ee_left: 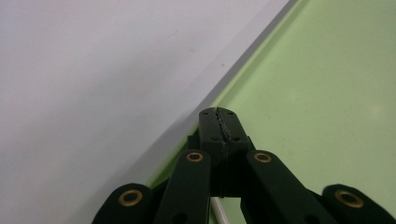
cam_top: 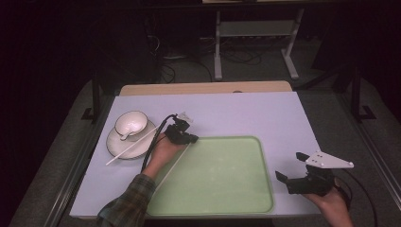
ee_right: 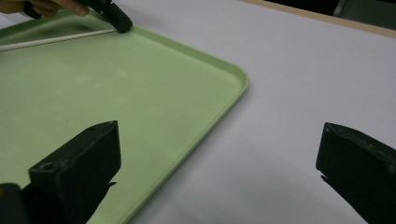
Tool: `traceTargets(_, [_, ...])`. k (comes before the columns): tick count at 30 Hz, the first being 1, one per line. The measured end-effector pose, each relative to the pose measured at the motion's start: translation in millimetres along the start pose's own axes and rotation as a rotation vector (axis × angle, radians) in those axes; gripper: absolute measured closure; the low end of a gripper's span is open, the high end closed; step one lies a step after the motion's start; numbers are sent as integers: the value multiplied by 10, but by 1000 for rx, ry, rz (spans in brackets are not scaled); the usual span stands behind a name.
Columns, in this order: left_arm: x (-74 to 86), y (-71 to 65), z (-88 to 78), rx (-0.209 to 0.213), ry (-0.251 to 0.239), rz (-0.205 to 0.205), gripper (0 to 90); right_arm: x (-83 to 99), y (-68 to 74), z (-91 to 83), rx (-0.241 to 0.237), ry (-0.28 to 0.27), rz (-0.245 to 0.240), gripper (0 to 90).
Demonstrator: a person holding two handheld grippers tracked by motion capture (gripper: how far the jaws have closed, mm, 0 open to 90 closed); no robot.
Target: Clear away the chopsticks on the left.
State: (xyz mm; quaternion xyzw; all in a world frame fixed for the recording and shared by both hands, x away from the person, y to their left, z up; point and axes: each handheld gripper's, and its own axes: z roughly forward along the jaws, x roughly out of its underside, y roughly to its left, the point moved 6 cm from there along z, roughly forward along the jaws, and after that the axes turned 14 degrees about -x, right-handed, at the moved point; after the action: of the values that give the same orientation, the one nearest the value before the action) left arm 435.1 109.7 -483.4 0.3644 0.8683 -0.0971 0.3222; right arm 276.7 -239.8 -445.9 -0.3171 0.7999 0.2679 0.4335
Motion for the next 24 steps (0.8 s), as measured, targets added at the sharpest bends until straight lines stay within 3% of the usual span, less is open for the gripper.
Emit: traceTargets(24, [365,349,-284,-87,23,-53,900,6,5,8,4,5,-1,0])
